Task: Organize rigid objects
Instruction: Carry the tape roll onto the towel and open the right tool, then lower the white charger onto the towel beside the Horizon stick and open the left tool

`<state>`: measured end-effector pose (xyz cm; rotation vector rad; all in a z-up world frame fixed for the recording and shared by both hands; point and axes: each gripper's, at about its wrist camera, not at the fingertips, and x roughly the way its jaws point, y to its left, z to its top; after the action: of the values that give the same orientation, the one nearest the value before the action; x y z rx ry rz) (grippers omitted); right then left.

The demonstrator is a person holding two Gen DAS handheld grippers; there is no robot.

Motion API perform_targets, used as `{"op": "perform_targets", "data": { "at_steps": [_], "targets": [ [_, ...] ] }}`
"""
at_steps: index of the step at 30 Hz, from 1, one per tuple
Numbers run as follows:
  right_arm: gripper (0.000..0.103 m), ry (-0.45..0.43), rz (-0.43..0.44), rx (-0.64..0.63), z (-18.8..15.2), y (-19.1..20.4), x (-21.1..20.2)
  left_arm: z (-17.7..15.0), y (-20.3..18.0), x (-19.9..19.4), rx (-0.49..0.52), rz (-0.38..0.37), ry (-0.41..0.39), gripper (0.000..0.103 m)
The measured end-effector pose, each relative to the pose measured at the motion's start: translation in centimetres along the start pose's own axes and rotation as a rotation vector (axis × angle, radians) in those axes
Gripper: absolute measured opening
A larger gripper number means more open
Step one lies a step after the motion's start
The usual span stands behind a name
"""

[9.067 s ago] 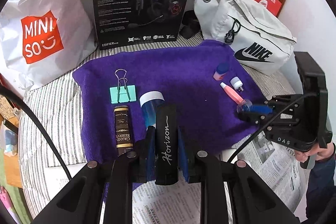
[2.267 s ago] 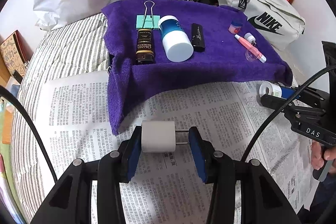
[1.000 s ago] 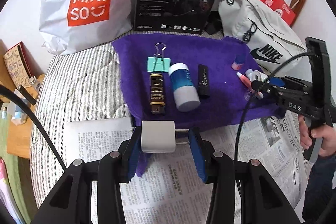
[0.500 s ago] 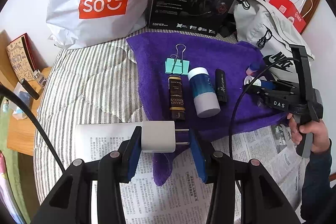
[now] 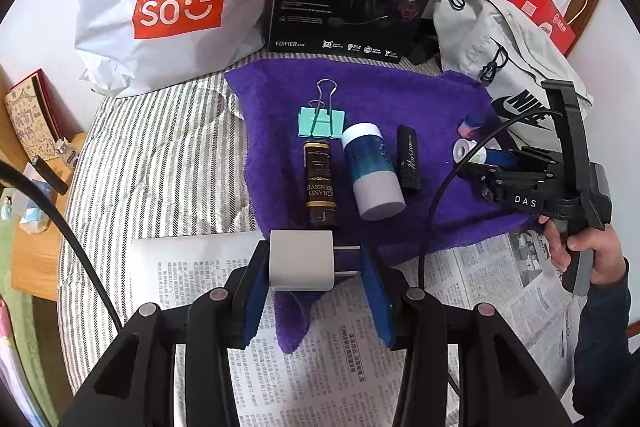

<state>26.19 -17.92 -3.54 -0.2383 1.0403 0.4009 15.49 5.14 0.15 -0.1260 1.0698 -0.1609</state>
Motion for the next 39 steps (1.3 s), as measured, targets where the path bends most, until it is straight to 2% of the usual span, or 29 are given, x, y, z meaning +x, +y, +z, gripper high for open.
{"op": "perform_targets", "data": {
  "at_steps": [11,22,30,39],
  "targets": [
    [0.054,-0.071,-0.032,0.056,-2.3,-1.1,-4.9,0.3,-2.9,-0.2,0.047,-0.048,-0.016,0.042],
    [0.054,-0.127,-0.065,0.167,-6.1,-4.5,-9.5,3.0,-8.5,2.5,0.170,-0.120,0.005,0.042],
    [0.054,-0.122,-0.083,0.247,-8.5,-7.3,-10.7,5.0,-11.5,5.9,0.212,-0.115,0.045,0.042],
    [0.054,-0.131,-0.068,0.290,-9.8,-8.6,-11.2,4.8,-13.3,9.2,0.259,-0.079,0.093,0.042]
  ]
}}
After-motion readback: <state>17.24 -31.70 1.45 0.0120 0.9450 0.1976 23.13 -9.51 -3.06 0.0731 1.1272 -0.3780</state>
